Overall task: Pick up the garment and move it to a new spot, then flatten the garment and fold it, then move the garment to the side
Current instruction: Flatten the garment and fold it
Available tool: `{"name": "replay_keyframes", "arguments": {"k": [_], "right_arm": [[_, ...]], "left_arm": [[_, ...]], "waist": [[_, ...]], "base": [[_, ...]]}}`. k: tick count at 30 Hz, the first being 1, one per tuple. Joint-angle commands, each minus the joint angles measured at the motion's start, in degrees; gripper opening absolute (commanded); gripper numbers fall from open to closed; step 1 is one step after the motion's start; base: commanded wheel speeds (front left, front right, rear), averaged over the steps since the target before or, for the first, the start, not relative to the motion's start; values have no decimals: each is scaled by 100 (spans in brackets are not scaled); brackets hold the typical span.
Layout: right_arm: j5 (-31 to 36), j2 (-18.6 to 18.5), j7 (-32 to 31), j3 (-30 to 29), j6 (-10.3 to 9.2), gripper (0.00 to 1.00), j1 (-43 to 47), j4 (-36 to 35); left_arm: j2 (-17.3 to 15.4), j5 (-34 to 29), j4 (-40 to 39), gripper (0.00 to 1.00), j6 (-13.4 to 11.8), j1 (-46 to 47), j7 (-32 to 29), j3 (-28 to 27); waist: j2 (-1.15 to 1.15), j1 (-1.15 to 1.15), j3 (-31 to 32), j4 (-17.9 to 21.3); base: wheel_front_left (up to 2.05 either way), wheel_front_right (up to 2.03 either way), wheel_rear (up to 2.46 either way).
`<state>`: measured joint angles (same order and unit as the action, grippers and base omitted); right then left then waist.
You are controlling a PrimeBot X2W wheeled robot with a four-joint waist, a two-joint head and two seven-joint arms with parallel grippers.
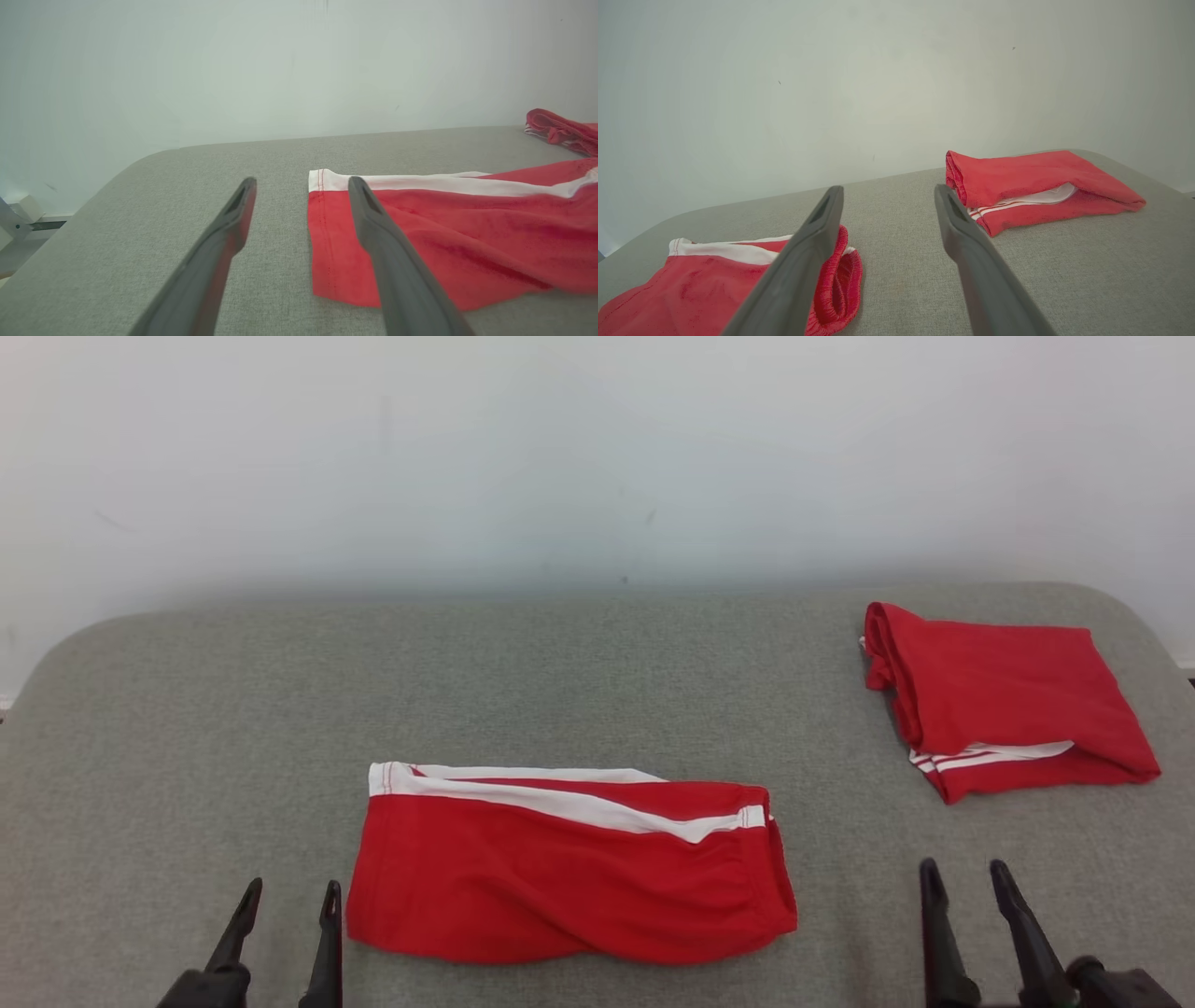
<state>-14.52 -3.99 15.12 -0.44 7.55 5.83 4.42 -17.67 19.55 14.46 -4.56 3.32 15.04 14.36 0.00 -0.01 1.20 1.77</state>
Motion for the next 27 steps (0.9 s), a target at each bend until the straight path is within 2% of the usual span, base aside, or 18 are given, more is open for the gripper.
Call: {"name": "replay_keyframes", "arguments": {"k": [1,5,10,13,22,23,27], "right_arm": [[11,52,2,-99,-12,100,136,81],[16,89,3,-207,-12,100,229,304],[63,105,3,-262,-12,100,224,493],[52,111,3,-258,-12,100,193,680],[129,112,4,-59,-12,100,-101,1028],[269,113,3,139,-12,100,-584,1507],[375,112,3,268,-12,100,-1220,2249]], "left_arm": [[68,-162,-200,100,161,-281,12,-220],[221,-347,-353,100,465,-650,12,-637],[413,-554,-410,100,554,-932,13,-909],[565,-749,-407,100,707,-1057,13,-1064],[829,-1066,-355,100,853,-935,13,-1248],[958,-1192,-313,100,909,-903,13,-1292],[1064,-1246,-263,100,951,-837,13,-1295]], "waist": [[0,1,82,-137],[0,1,143,-292],[0,1,194,-404],[0,1,220,-466],[0,1,231,-611],[0,1,197,-691],[0,1,159,-835]], "base": [[0,0,0],[0,0,0],[0,0,0],[0,0,0],[0,0,0],[0,0,0],[0,0,0]]}}
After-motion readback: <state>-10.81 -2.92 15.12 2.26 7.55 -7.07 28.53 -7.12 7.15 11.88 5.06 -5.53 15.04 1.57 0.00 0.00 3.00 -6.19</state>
